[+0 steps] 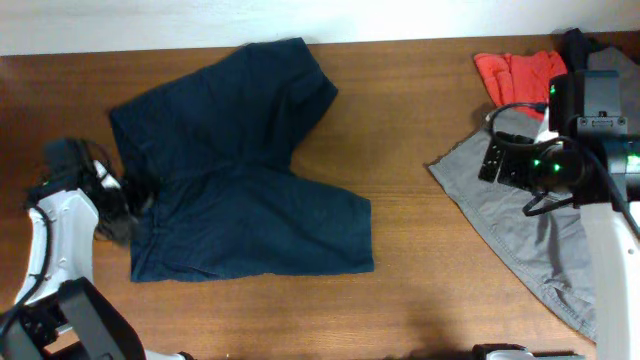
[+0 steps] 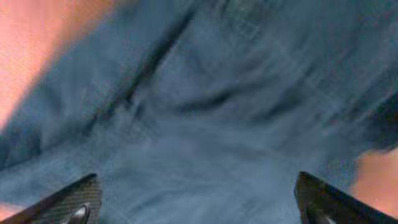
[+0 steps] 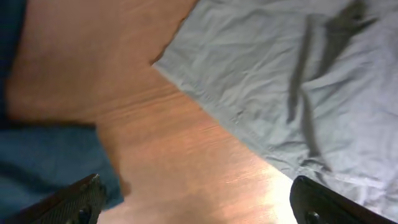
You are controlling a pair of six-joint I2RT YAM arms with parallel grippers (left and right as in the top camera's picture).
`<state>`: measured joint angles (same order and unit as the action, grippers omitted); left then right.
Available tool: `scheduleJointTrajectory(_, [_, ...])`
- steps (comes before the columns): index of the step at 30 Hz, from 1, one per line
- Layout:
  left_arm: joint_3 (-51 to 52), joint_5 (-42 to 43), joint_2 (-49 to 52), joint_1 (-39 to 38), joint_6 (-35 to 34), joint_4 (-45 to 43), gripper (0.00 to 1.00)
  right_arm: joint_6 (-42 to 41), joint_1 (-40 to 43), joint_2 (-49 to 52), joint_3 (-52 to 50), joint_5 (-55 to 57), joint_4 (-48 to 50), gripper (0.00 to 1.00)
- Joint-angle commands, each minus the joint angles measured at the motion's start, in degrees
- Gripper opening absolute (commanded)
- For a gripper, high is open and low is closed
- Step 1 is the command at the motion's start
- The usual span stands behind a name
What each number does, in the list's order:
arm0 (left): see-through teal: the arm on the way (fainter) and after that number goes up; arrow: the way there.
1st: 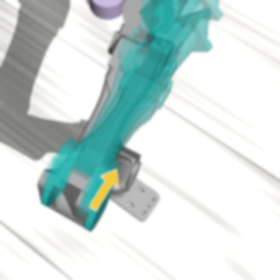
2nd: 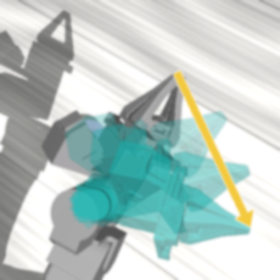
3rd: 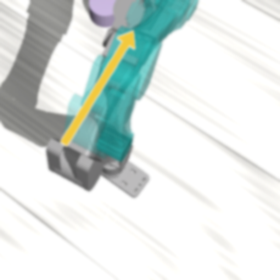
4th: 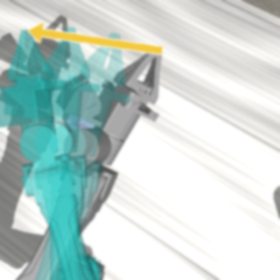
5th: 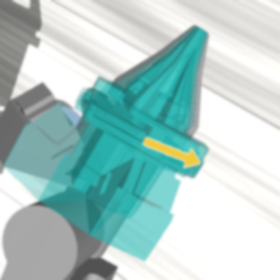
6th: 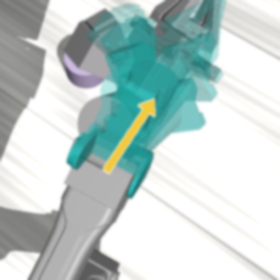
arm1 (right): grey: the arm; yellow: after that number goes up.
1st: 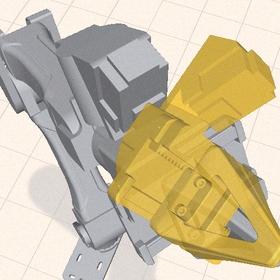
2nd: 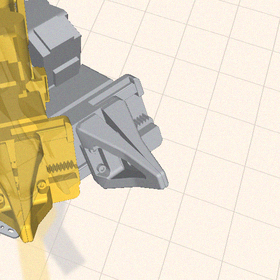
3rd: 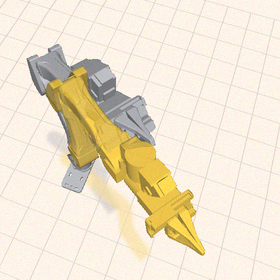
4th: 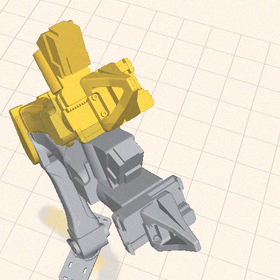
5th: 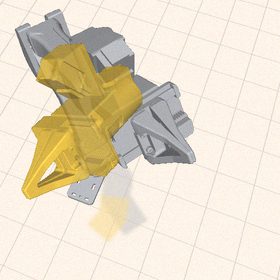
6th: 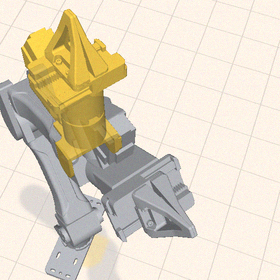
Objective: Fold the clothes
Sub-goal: 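Grasp the shorts waistband with the left gripper and drag it toward the left, then grasp the right leg hem of the shorts with the right gripper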
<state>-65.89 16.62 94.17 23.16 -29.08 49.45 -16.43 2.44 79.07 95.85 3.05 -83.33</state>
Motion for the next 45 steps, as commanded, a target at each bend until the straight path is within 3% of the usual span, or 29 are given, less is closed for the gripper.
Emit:
scheduleJointTrajectory(1, [2.25,-8.37,0.22,-1.27,4.57,7.52,0.99,6.21,0.22,1.77,-2.01,-9.92,-0.42,0.99])
scheduleJointTrajectory(5, [5.18,-16.81,0.22,-0.85,4.31,10.64,0.99,10.67,0.20,2.71,-8.00,-17.86,0.24,0.99])
scheduleJointTrajectory(10, [6.23,-24.96,0.22,0.70,1.68,10.88,0.99,14.12,-2.56,2.69,-21.79,-29.59,8.55,0.99])
scheduleJointTrajectory(14, [7.17,-25.07,0.22,0.70,1.33,8.90,0.99,13.77,-7.78,2.75,-32.37,-34.47,19.91,0.99])
scheduleJointTrajectory(19, [11.39,-24.17,0.42,0.63,1.36,2.80,0.98,7.10,-13.35,2.75,-41.33,-34.32,32.46,0.99])
scheduleJointTrajectory(22, [14.62,-23.96,0.42,0.63,1.38,-2.64,0.92,3.93,-16.70,2.75,-46.75,-34.32,42.16,0.99])
scheduleJointTrajectory(25, [17.03,-23.56,0.42,0.63,1.38,-5.62,0.63,3.56,-19.37,2.86,-49.07,-33.88,46.42,1.00])
scheduleJointTrajectory(28, [17.88,-22.88,0.42,0.63,1.36,-5.66,0.18,3.19,-20.55,2.86,-49.57,-32.30,47.47,0.98])
scheduleJointTrajectory(30, [17.88,-22.86,0.42,0.63,1.36,-5.27,0.04,2.95,-20.81,2.86,-49.57,-31.45,47.36,0.98])
scheduleJointTrajectory(33, [17.86,-22.93,0.42,0.63,1.38,-4.85,0.01,2.36,-20.81,3.26,-49.57,-30.64,47.15,0.98])
scheduleJointTrajectory(35, [17.86,-23.06,0.42,0.63,1.38,-4.57,0.03,2.36,-20.81,4.04,-49.57,-30.67,47.10,0.98])
scheduleJointTrajectory(36, [17.86,-23.10,0.42,0.63,1.40,-4.35,0.09,2.36,-20.81,4.50,-49.57,-30.64,47.10,0.98])
scheduleJointTrajectory(38, [17.86,-23.10,0.42,0.66,1.38,-3.85,0.24,2.36,-20.81,5.51,-49.57,-30.64,47.12,0.98])
scheduleJointTrajectory(40, [17.86,-23.08,0.42,0.63,1.33,-3.32,0.45,2.36,-20.81,6.64,-49.57,-30.67,47.15,0.98])
scheduleJointTrajectory(44, [17.86,-23.06,0.42,0.66,1.29,-1.36,0.63,2.38,-20.81,7.87,-49.57,-30.67,47.15,0.98])
scheduleJointTrajectory(45, [17.86,-23.06,0.42,0.63,1.27,-0.70,0.74,2.38,-20.81,8.22,-49.57,-30.67,47.15,0.98])
